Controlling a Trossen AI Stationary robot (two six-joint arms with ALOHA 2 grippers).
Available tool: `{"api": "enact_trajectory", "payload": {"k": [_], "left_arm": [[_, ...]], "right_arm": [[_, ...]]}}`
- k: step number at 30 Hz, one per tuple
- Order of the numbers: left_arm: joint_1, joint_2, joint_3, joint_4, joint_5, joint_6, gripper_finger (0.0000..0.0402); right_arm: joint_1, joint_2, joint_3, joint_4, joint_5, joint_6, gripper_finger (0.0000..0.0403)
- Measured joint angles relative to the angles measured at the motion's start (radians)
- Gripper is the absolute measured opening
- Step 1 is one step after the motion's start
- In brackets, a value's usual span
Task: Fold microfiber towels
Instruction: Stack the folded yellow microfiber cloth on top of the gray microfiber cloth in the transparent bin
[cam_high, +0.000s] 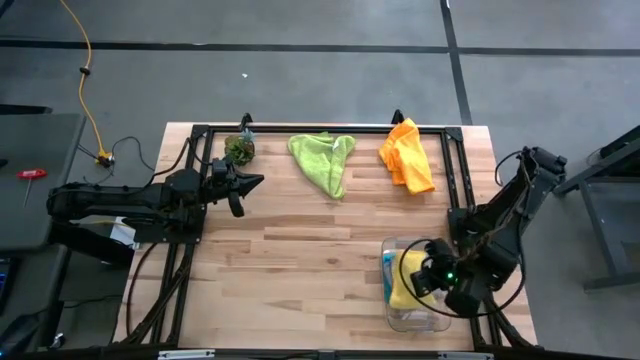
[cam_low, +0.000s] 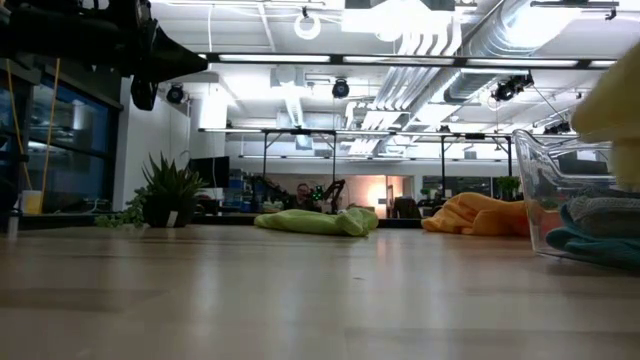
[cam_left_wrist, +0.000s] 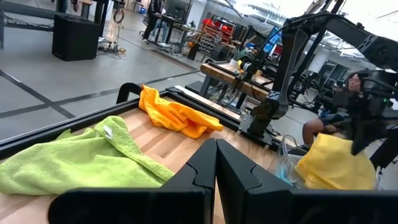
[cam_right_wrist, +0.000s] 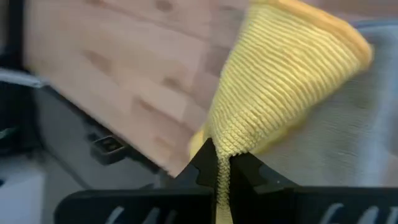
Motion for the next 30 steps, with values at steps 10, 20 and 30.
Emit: {"api": "enact_trajectory", "payload": {"k": [10,20,30], "left_arm": [[0.000,0.000,0.000,-0.001,0.000,0.000,0.0000],[0.000,0.000,0.000,-0.009,0.008,-0.001,0.0000],[0.000,0.000,0.000,-0.019,0.007,0.000,0.0000]], "right_arm": [[0.020,-0.077,-0.009,0.081,0.119,-0.164,0.0000],[0.028,-0.095,-0.126,0.209,-0.020,-0.123,0.0000],[0.018,-0.129,-0.138,0.275,0.005,-0.214,0.0000]]}}
